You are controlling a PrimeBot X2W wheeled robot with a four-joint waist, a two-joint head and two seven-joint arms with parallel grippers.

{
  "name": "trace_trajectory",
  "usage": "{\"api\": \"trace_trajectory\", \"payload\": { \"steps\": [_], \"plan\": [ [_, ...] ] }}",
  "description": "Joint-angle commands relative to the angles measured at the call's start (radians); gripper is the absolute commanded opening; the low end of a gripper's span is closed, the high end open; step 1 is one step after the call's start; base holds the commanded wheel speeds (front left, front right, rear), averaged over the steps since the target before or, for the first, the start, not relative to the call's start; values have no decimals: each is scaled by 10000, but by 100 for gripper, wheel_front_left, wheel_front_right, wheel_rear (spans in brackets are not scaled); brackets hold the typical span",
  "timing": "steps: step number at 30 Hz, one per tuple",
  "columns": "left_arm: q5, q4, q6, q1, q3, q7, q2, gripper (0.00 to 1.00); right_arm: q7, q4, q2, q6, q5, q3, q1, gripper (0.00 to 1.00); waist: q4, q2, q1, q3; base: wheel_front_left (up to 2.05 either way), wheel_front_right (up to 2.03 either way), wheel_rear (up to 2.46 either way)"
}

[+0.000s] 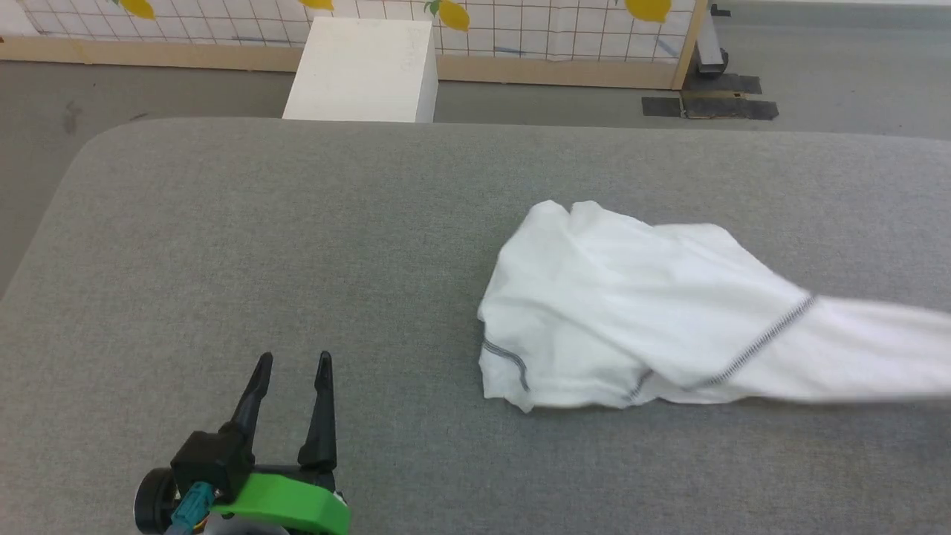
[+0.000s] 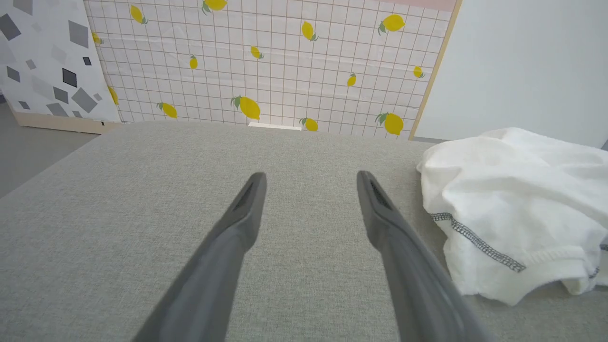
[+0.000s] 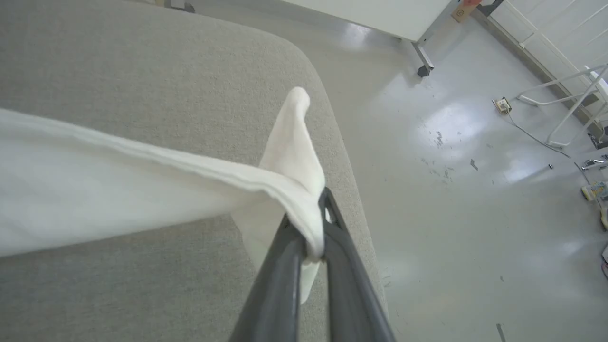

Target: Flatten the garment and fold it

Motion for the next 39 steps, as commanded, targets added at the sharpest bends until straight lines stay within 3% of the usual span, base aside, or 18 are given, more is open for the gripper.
{"api": "trace_trajectory", "payload": {
  "steps": [1, 2, 3, 9, 14, 18, 23, 28, 33, 34, 36, 39],
  "plan": [
    [47, 58, -65, 151, 24, -38, -28, 100, -242, 234, 185, -17, -153, -139, 191, 9, 74, -1, 0, -4, 0, 0, 0],
    [68, 86, -75, 168, 27, -38, -14, 100, -500, 455, 323, -17, -247, -318, 298, 49, 103, -1, 0, -15, 0, 0, 0],
    [79, 103, -84, 178, 29, -38, -7, 100, -687, 641, 431, -17, -340, -428, 370, 100, 120, -1, 0, -25, 0, 0, 0],
    [86, 224, -108, 237, 52, -38, 52, 100, -1823, 1263, 935, -17, -490, -189, 159, 100, 134, -1, 0, -188, 0, 0, 0],
    [82, 251, -95, 291, -24, -38, 38, 100, -2004, 728, 1035, -17, 228, 1152, -576, 100, 40, -1, 0, -336, 0, 0, 0],
    [71, 216, -112, 246, -107, -38, 6, 100, -1311, 362, 945, -17, 1122, 2431, -730, 100, 91, -1, 0, -226, 0, 0, 0],
    [33, 149, -138, 90, -144, -38, -41, 100, 566, 400, 708, -17, 2208, 3589, -611, 100, 267, -1, 0, 271, 0, 0, 0],
    [20, 132, -152, -162, -129, -38, -85, 100, 2219, 656, 427, -17, 2487, 3962, -374, 100, 500, -1, 0, 784, 0, 0, 0],
    [30, 133, -181, -377, -89, -38, -119, 100, 2712, 994, 501, -17, 2351, 3824, -348, 100, 622, -1, 0, 1137, 0, 0, 0],
    [35, 131, -186, -414, -77, -38, -127, 100, 2667, 1063, 564, -17, 2240, 3709, -387, 49, 632, -1, 0, 1194, 0, 0, 0],
    [48, 135, -193, -466, -50, -38, -133, 100, 2506, 1136, 626, -17, 1993, 3593, -465, 0, 632, -1, 0, 1249, 0, 0, 0],
    [74, 155, -199, -552, -13, -38, -149, 100, 2119, 1186, 735, -17, 1571, 3366, -667, 0, 572, -1, 0, 1300, 0, 0, 0]
  ]
}}
